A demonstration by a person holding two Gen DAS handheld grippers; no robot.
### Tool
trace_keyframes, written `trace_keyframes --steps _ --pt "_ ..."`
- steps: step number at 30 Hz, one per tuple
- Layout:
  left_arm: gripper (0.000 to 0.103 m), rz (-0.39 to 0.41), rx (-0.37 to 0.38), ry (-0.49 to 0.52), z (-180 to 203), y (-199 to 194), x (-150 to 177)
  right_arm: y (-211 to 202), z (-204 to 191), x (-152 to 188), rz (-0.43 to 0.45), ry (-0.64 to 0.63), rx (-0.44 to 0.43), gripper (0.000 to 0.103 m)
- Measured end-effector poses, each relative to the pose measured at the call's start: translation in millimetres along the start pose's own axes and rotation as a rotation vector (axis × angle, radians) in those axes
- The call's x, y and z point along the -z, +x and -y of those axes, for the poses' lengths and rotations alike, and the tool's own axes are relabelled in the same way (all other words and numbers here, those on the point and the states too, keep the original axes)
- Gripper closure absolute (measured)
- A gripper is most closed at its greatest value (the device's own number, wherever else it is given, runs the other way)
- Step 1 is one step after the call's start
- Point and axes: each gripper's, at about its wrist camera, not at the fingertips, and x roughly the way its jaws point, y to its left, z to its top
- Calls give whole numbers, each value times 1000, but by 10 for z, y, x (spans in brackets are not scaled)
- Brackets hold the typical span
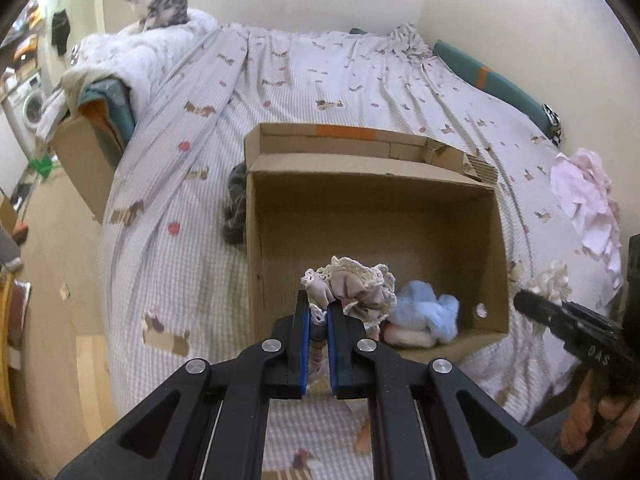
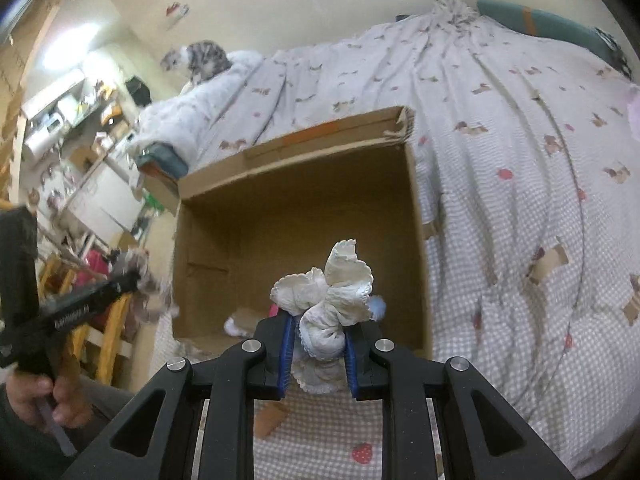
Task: Organize soft objects
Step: 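Carry the white cloth and scrunchie over the box and open both grippers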
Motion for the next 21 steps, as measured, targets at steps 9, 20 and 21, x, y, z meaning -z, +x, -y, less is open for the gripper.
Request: trace_keyframes --steps 9,20,21 --pt "96 -17 -15 -8 -68 346 123 297 4 68 -94 -21 55 80" --pt "96 -28 -21 -55 -123 449 92 443 151 49 -122 45 110 80" --pt "96 -26 -23 -48 -105 446 92 450 166 47 -123 47 115 80"
